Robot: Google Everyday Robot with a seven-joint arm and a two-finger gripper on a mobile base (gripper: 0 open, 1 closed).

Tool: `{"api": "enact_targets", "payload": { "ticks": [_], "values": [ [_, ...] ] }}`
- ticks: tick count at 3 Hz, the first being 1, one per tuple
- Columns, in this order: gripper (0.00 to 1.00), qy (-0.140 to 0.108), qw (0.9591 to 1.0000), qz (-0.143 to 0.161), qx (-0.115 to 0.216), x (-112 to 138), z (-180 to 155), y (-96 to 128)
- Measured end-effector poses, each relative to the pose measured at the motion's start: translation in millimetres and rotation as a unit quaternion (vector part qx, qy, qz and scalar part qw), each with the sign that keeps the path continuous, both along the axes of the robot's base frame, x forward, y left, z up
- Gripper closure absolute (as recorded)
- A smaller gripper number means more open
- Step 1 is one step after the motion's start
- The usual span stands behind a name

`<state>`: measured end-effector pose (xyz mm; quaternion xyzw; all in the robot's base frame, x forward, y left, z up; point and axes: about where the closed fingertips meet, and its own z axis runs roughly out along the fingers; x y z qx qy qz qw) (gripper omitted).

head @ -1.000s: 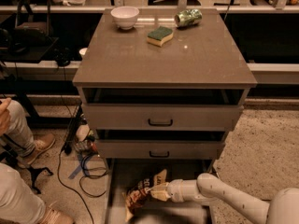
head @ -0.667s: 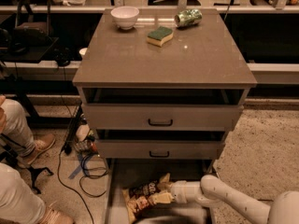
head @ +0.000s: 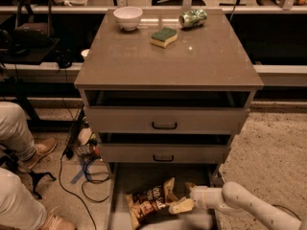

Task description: Place brown chip bag into bottom drawer

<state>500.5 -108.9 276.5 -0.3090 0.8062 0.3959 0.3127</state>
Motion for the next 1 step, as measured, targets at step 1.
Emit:
{"api": "enact_targets", "payload": {
  "ticks": [1],
  "values": [
    [0.00,-0.014,0.9996,-0.015,-0.022,2.2,28.4,-45.4]
  ]
}}
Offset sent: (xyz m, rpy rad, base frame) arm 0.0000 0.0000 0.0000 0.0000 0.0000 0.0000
